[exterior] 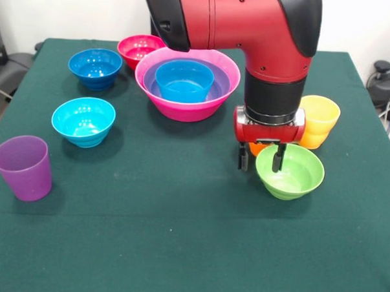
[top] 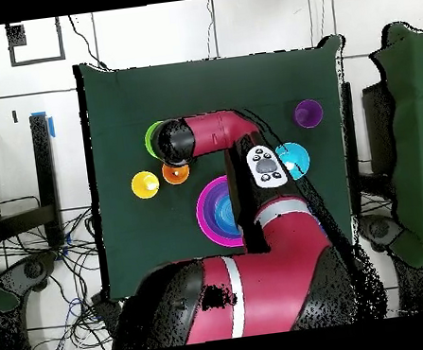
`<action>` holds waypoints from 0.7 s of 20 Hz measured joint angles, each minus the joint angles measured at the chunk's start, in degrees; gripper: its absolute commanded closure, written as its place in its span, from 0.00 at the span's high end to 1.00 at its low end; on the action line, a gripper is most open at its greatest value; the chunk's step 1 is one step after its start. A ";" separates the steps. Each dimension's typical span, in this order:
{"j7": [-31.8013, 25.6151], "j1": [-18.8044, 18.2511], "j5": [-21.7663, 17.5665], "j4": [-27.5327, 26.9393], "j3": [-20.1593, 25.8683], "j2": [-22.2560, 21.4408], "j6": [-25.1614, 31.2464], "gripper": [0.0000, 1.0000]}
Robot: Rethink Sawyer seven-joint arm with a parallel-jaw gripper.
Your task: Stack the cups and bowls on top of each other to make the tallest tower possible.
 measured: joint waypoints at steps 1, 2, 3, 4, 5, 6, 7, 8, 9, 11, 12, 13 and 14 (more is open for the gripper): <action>0.00 0.00 0.01 0.00 -0.02 0.11 -0.24 1.00; 0.00 0.01 0.01 0.00 -0.04 0.21 -0.49 1.00; 0.00 0.01 0.00 -0.01 -0.07 0.38 -0.78 1.00; 0.00 0.01 0.01 0.00 -0.09 0.44 -0.89 1.00; 0.00 0.01 0.01 0.00 -0.11 0.54 -1.06 1.00; 0.00 0.02 0.01 -0.01 -0.12 0.62 -1.18 1.00; 0.00 0.02 0.00 0.00 -0.14 0.66 -1.24 1.00; 0.00 0.03 0.00 0.00 -0.21 0.75 -1.32 1.00; 0.00 0.04 0.00 -0.01 -0.24 0.77 -1.32 1.00; 0.00 0.04 0.01 0.00 -0.25 0.77 -1.32 1.00; 0.00 0.04 0.01 -0.01 -0.25 0.76 -1.32 1.00; 0.00 0.04 0.01 -0.01 -0.25 0.76 -1.32 0.00; 0.00 0.04 0.02 -0.01 -0.25 0.76 -1.33 0.00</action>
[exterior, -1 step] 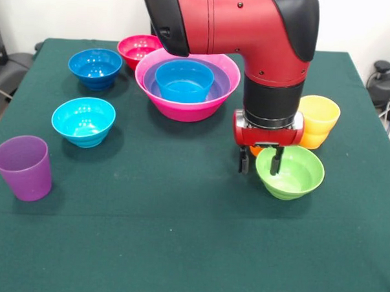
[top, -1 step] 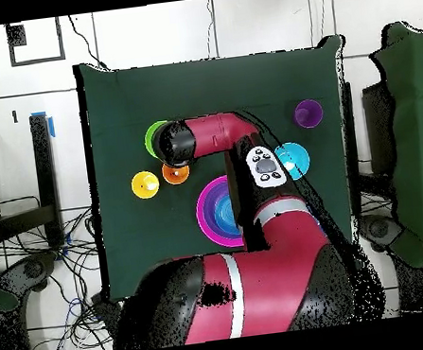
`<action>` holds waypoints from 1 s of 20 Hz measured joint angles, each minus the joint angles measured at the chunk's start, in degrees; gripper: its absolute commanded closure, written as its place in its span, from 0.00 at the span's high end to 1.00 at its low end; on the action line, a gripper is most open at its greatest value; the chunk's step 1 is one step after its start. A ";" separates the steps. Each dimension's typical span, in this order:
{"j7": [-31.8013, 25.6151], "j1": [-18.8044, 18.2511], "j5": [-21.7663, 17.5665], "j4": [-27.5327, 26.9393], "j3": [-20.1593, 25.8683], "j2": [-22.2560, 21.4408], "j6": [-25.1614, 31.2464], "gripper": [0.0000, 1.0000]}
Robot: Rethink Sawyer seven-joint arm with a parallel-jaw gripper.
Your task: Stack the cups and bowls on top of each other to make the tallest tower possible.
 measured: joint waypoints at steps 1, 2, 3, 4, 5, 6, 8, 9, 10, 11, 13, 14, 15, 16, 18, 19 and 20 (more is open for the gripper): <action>0.00 0.00 0.00 0.00 0.00 0.00 0.00 0.00; 0.00 0.00 0.01 0.01 -0.01 0.00 -0.01 0.00; 0.00 -0.01 0.06 -0.01 0.03 -0.05 0.02 0.00; 0.00 0.04 0.06 -0.07 0.06 -0.34 -0.10 0.00; 0.00 0.05 0.04 -0.06 0.06 -0.48 -0.20 0.00; 0.00 0.05 0.03 -0.06 0.06 -0.58 -0.27 0.00; 0.00 0.03 0.02 -0.06 0.04 -0.79 -0.51 0.00; 0.00 0.04 0.02 -0.06 0.05 -0.94 -0.71 0.00; 0.00 0.04 0.01 -0.05 0.05 -0.98 -0.82 0.00; 0.00 0.03 0.01 -0.06 0.05 -0.99 -0.87 0.00; 0.00 0.03 0.01 -0.06 0.04 -1.00 -1.00 0.00; 0.00 0.03 0.01 -0.06 0.04 -1.01 -1.00 0.00; 0.00 0.03 0.01 -0.06 0.04 -1.00 -1.00 0.00; 0.00 0.03 0.01 -0.06 0.04 -1.00 -1.00 0.00; 0.00 0.04 0.02 -0.06 0.02 -1.00 -1.00 0.00; 0.00 0.15 0.01 -0.06 -0.12 -1.01 -1.00 0.00; 0.00 0.26 0.01 -0.06 -0.24 -1.01 -1.00 0.00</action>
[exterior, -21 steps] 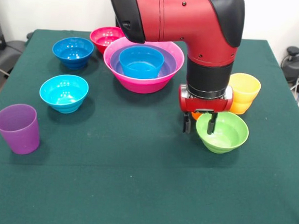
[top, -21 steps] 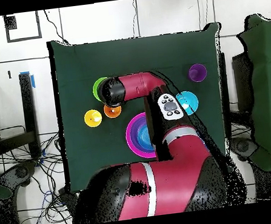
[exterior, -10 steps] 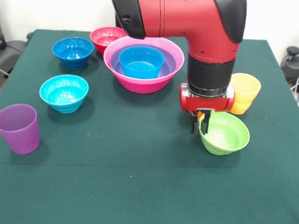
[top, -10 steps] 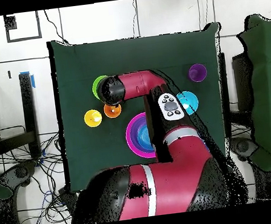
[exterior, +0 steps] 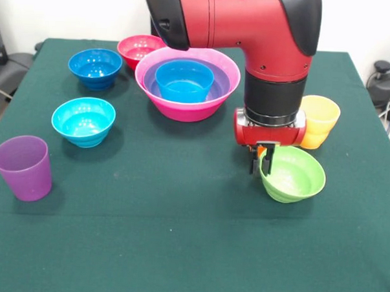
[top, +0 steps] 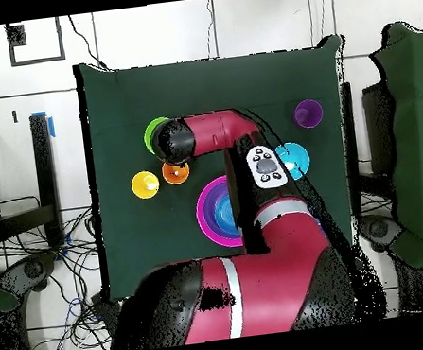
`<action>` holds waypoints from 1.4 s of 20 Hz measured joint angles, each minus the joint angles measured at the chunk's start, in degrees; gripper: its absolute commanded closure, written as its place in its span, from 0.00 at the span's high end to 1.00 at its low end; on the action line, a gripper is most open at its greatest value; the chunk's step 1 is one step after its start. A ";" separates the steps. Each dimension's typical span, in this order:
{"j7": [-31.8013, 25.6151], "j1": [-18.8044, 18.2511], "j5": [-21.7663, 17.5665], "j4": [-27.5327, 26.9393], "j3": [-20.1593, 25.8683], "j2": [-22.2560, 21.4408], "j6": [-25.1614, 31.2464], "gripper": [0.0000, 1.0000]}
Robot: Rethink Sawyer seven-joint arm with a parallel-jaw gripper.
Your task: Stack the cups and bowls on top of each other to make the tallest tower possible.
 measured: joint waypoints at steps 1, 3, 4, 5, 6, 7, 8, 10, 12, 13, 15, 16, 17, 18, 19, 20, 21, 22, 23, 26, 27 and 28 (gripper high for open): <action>0.00 0.22 0.00 0.00 -0.25 -0.04 0.00 0.00; 0.00 0.50 0.00 0.00 -0.50 -0.12 0.00 0.00; 0.00 0.60 0.00 0.00 -0.58 -0.17 0.00 0.00; 0.00 0.68 0.00 0.00 -0.63 -0.23 0.00 0.00; 0.00 0.77 0.00 0.00 -0.69 -0.28 0.00 0.00; 0.00 0.82 0.00 0.01 -0.71 -0.33 0.00 0.00; 0.00 0.88 0.00 0.01 -0.72 -0.42 0.00 0.00; 0.00 0.94 0.00 0.02 -0.72 -0.67 0.00 0.00; 0.00 0.99 0.04 0.05 -0.73 -1.32 0.17 0.00; 0.00 1.01 0.07 0.05 -0.73 -1.65 0.37 0.00; 0.00 1.07 0.38 0.05 -0.73 -3.54 2.29 0.00; 0.00 1.07 0.48 0.06 -0.73 -4.02 2.86 0.00; 0.00 1.08 0.78 0.06 -0.73 -5.19 4.33 0.00; 0.00 1.08 1.01 0.06 -0.73 -5.88 5.28 0.00; 0.00 1.08 1.24 0.07 -0.73 -6.56 6.23 0.00; 0.00 1.07 1.66 0.07 -0.73 -7.56 7.63 0.00; 0.00 1.07 1.95 0.07 -0.73 -8.19 8.46 0.00; 0.00 1.07 2.23 0.07 -0.71 -8.81 9.23 0.00; 0.00 1.06 2.64 0.07 -0.71 -9.95 10.59 0.00; 0.00 1.01 3.03 0.08 -0.69 -11.48 11.81 0.00; 0.00 0.99 3.18 0.08 -0.69 -12.09 12.14 0.00; 0.00 0.96 3.32 0.08 -0.69 -12.69 12.46 0.00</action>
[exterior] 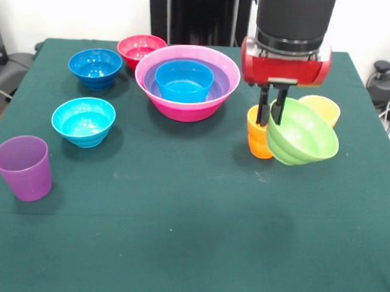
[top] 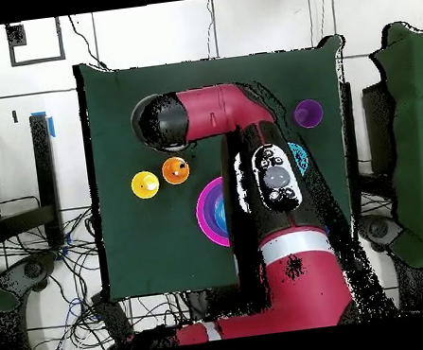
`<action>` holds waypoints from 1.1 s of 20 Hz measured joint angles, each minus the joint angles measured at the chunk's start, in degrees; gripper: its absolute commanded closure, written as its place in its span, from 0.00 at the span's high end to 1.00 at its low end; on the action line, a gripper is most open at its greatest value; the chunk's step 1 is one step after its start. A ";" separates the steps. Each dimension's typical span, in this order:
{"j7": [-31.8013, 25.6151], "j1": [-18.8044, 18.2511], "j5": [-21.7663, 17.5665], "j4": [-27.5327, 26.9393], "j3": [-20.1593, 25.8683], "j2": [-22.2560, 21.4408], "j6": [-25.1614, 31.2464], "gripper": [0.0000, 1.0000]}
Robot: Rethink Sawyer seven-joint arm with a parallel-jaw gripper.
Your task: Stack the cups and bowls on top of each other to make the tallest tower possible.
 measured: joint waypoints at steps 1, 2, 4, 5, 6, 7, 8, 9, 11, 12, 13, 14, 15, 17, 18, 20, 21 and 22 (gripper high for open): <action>0.00 -0.02 0.11 0.00 0.00 -0.28 0.01 0.00; 0.00 -0.11 0.46 0.00 0.00 -1.09 0.01 0.00; 0.00 -0.17 0.77 0.01 0.00 -1.54 0.01 0.00; 0.00 -0.20 0.90 0.02 0.01 -1.72 0.01 0.00; 0.00 -0.26 1.26 0.02 0.00 -2.18 0.01 0.00; 0.00 -0.28 1.37 0.05 0.01 -2.31 0.01 0.00; 0.00 -0.31 1.44 0.07 0.00 -2.44 0.01 0.00; 0.00 -0.37 1.59 0.15 0.01 -2.64 0.01 0.00; 0.00 -0.65 1.91 0.67 0.10 -3.06 0.01 0.00; 0.00 -0.79 1.97 0.93 0.16 -3.21 0.00 0.00; 0.00 -1.27 2.10 1.88 0.40 -3.70 -0.12 0.00; 0.00 -1.56 2.10 2.39 0.52 -3.89 -0.25 0.00; 0.00 -1.85 2.10 2.90 0.64 -4.09 -0.38 0.00; 0.00 -3.18 2.11 4.88 1.18 -4.56 -1.27 0.00; 0.00 -4.01 2.10 5.97 1.48 -4.73 -1.85 0.00; 0.00 -5.52 2.10 7.69 2.01 -4.96 -2.79 0.00; 0.00 -6.44 2.09 8.66 2.33 -5.07 -3.34 0.00; 0.00 -6.97 2.08 9.15 2.50 -5.09 -3.60 0.00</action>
